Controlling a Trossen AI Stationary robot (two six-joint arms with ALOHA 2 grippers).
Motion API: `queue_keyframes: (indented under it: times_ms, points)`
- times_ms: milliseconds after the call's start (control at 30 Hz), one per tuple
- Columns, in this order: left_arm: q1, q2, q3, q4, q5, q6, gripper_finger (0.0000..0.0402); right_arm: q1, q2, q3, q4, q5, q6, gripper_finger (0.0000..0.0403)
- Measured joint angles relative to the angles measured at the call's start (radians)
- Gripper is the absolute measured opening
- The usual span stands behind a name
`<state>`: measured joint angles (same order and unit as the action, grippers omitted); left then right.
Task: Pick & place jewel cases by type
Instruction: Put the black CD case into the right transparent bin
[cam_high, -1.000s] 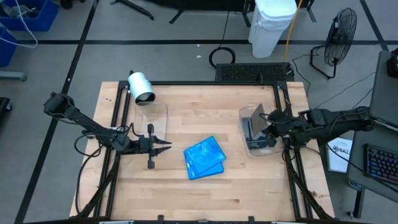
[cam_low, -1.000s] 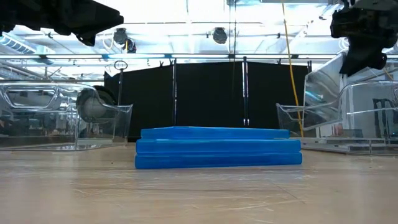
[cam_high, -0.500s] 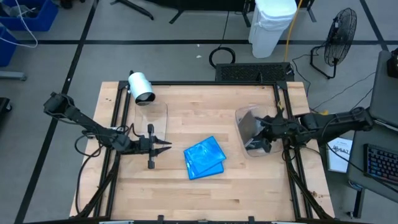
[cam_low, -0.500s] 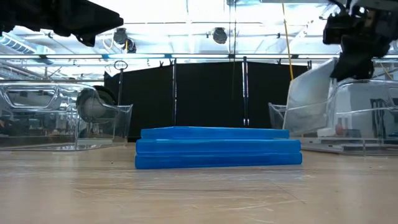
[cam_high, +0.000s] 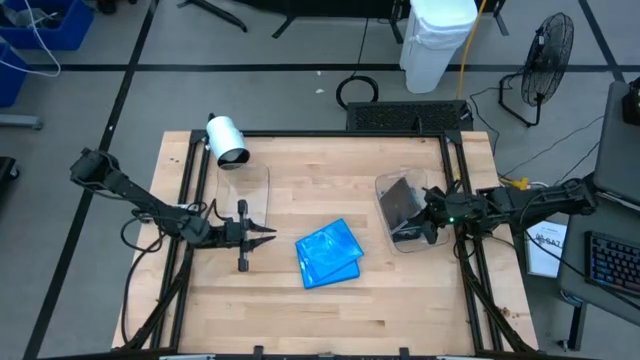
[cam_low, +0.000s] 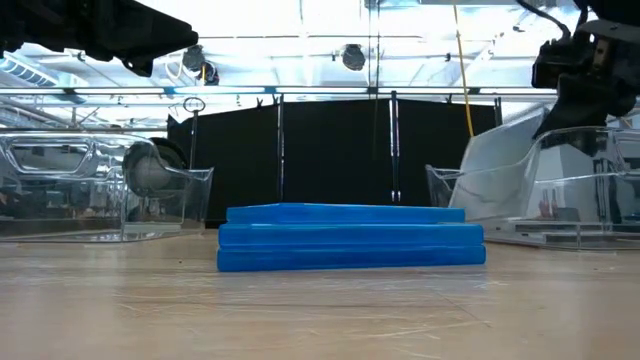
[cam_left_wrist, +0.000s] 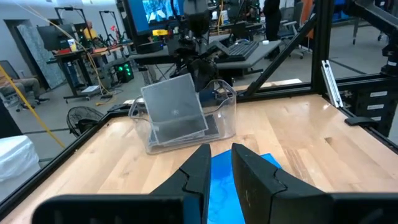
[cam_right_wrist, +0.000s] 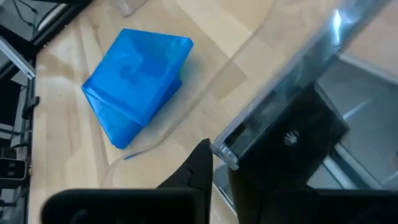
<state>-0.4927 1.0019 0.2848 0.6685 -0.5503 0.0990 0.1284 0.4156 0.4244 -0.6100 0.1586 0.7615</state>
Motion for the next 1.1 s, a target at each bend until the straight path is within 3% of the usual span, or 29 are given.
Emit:
queue_keyframes:
  times_ms: [200,400,767,1100]
  points:
    - [0.000,0.000,0.000,0.000,0.000,0.000,0.0072,0.000,0.000,-0.053,0.018,-0.005,0.046,0.0096]
    - [0.000,0.000,0.000,0.001,0.000,-0.004,0.0072,-0.012,-0.002,-0.070,0.043,-0.004,0.040,0.0128]
    - [0.000,0.000,0.000,0.001,0.000,-0.030,0.0072,-0.016,-0.043,-0.070,0.234,-0.061,0.039,0.0134]
    - [0.000,0.000,0.000,0.001,0.000,-0.030,0.0072,-0.016,-0.058,-0.068,0.207,-0.002,0.039,0.0113]
